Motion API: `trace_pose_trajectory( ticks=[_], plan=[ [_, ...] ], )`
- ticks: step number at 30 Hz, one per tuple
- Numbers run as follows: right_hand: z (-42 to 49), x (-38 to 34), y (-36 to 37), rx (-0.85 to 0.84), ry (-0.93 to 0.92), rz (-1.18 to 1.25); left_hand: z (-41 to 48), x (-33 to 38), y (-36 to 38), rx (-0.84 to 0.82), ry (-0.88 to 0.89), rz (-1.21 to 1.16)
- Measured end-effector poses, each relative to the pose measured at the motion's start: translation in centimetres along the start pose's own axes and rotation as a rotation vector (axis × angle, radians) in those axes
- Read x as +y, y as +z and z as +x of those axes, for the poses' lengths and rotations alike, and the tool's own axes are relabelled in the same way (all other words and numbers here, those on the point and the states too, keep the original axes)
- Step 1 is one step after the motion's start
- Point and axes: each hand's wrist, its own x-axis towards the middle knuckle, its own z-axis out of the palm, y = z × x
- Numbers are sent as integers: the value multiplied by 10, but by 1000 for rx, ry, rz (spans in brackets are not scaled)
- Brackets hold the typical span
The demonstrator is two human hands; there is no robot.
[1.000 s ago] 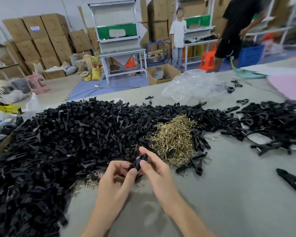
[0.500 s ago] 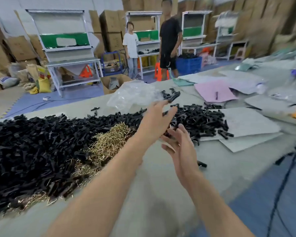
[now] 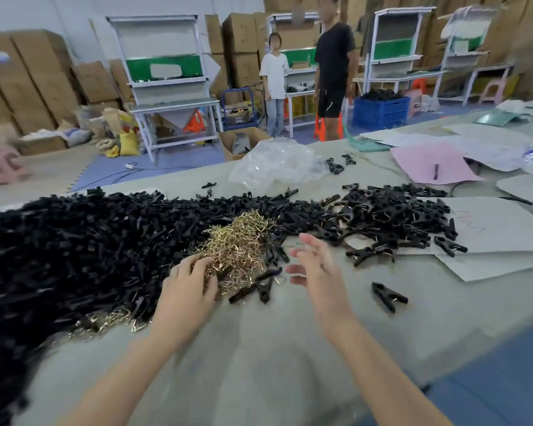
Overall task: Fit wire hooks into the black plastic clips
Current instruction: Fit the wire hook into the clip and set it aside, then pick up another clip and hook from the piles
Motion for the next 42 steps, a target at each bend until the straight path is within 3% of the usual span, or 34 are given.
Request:
trace_pose_trajectory(
  ticks=[3,6,10,14,19,31,34,39,42],
  plan=[
    [-12,27,52,-187,-23,-143,-36,-79,-18,154,-190,118],
    [-24,52,105,-333,-109,-344,-61,-127,-33,155,-235,284],
    [-42,82,160,-462,-236,-550,-69,-156,-33,171,-346,105],
    [-40,106,189,-455,-455,-967,-56,-168,-27,248,-400,64],
    [-14,116,219,-377,-650,-1172,-29,-178,-24,264,-404,35],
    [7,127,230,-387,-627,-1125,-23,-188,-29,334,-255,-244],
    [6,127,230,-391,-627,-1133,-25,-184,-27,302,-234,-220],
    [4,128,227,-383,-621,-1137,-24,-168,-23,199,-365,-95],
    [4,126,226,-388,-600,-1125,-23,-169,-25,231,-317,-145]
  ],
)
